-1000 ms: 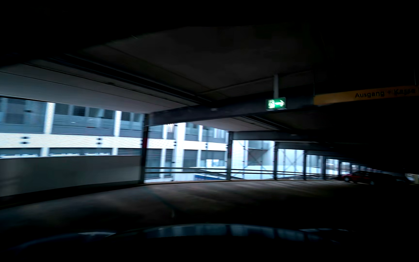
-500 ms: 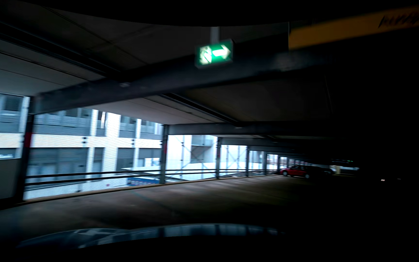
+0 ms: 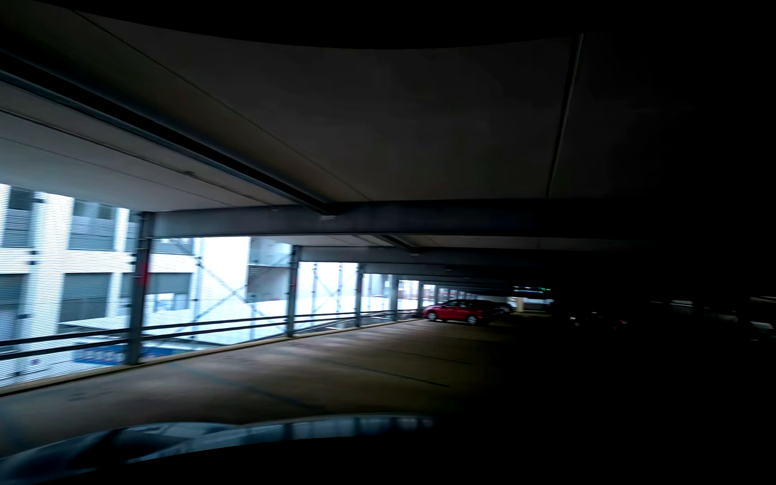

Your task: Follow the waypoints while adhering to traffic rules and regulations

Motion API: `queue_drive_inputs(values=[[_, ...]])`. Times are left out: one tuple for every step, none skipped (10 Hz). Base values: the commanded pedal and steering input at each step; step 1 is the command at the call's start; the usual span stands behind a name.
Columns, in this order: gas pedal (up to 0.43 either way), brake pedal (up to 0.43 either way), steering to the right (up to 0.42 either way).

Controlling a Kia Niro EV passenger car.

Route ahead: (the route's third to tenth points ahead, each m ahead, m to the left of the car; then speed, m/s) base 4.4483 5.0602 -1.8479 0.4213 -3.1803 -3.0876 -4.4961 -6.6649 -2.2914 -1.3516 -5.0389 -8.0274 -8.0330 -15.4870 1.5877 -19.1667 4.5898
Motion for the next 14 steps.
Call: queue_drive_inputs(values=[[0.087, 0.0, 0.39], [0.087, 0.0, 0.368], [0.087, 0.0, 0.35], [0.087, 0.0, 0.327], [0.087, 0.0, 0.295], [0.087, 0.0, 0.272], [0.087, 0.0, 0.246], [0.087, 0.0, 0.217], [0.087, 0.0, 0.192], [0.087, 0.0, 0.156], [0.087, 0.0, 0.127], [0.087, 0.0, 0.101], [0.087, 0.0, 0.073], [0.087, 0.0, 0.049]])
